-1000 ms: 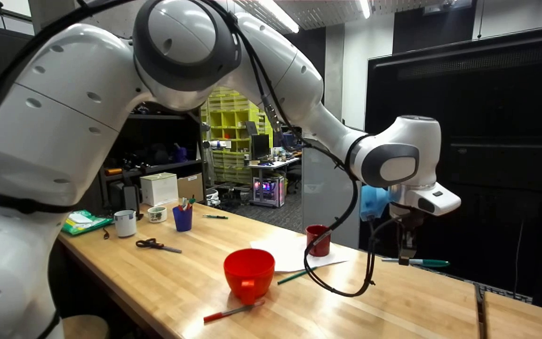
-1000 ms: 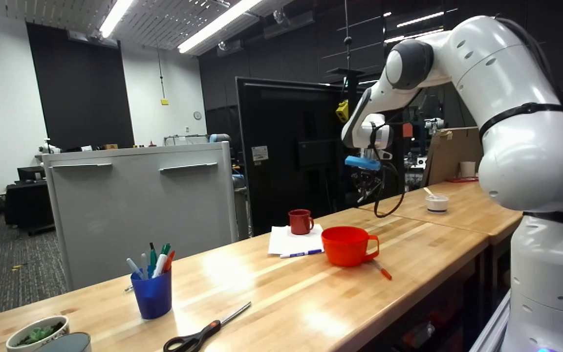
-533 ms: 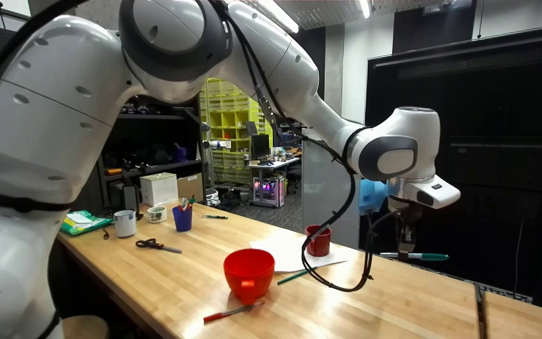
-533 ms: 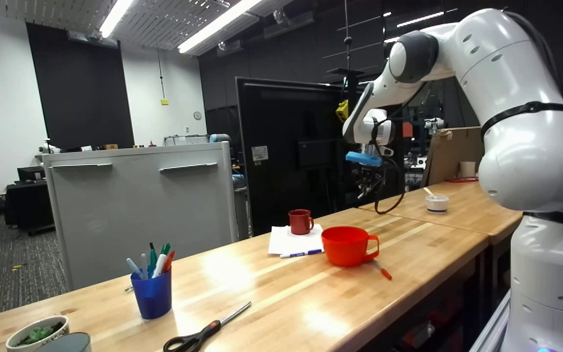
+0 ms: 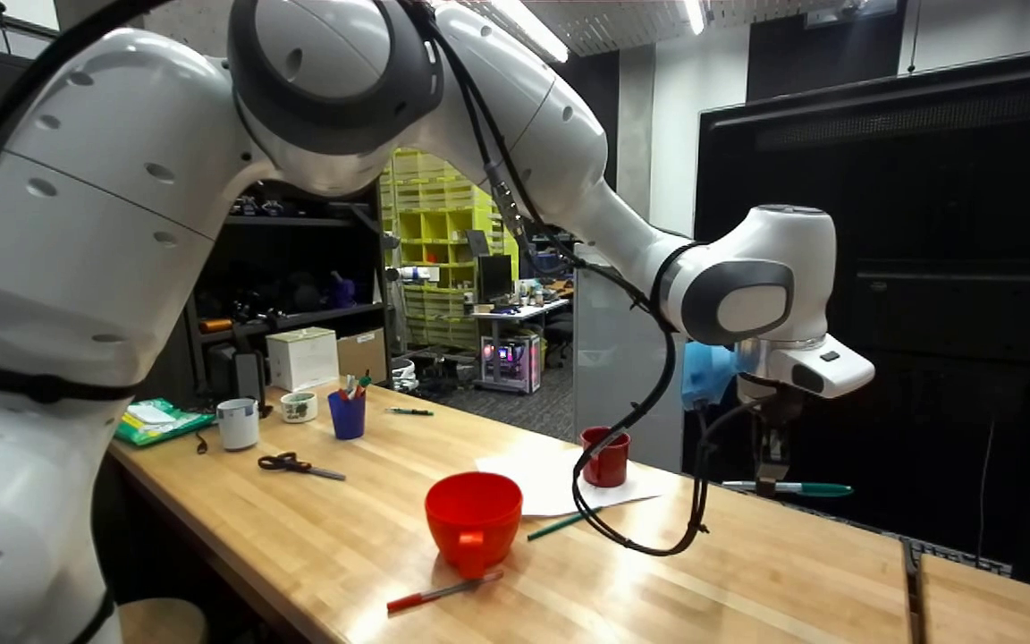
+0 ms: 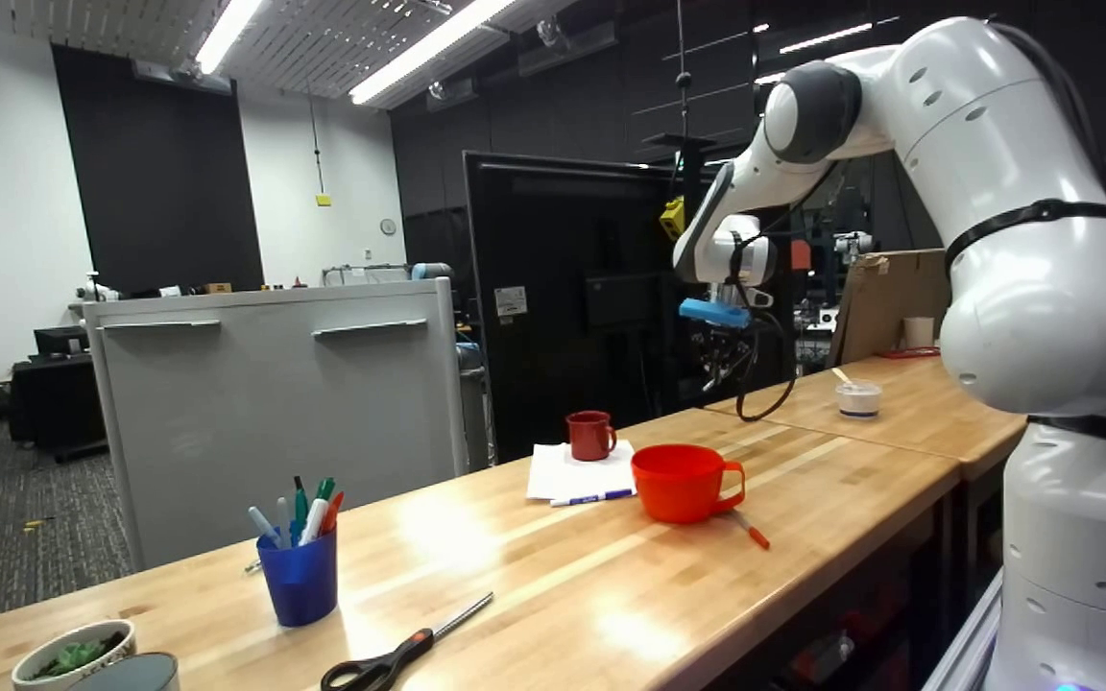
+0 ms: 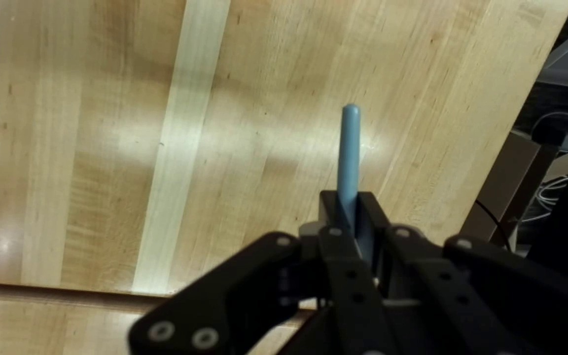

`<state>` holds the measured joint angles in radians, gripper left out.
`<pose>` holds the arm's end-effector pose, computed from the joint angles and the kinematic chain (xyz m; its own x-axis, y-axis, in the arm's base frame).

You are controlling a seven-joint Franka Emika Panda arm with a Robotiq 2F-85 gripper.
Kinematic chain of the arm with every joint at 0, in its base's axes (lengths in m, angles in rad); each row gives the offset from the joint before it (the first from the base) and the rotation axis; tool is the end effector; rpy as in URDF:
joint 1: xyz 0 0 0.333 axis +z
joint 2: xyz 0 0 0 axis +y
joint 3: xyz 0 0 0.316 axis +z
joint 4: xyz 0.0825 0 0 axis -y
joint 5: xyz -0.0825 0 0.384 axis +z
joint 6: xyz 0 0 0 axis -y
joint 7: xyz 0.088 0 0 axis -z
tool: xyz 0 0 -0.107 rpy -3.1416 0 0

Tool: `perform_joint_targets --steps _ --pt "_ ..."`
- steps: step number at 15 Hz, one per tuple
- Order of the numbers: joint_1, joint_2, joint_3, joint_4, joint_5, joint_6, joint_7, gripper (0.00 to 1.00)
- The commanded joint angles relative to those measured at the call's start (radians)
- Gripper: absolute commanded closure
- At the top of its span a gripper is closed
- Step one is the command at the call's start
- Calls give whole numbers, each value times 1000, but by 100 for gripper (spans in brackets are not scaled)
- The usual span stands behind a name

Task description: Put the pen inside cup

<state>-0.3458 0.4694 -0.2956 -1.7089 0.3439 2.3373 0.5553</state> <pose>0.5637 -0.3860 0.3463 0.1912 -0.9794 0.0648 -0.9544 -0.2009 -0.2210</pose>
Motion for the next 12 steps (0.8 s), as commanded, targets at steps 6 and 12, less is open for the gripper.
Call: perform_joint_targets --steps 6,12 --pt "98 -101 38 26 -125 -11 -127 97" --pt "188 -210 112 7 -216 -22 -262 97"
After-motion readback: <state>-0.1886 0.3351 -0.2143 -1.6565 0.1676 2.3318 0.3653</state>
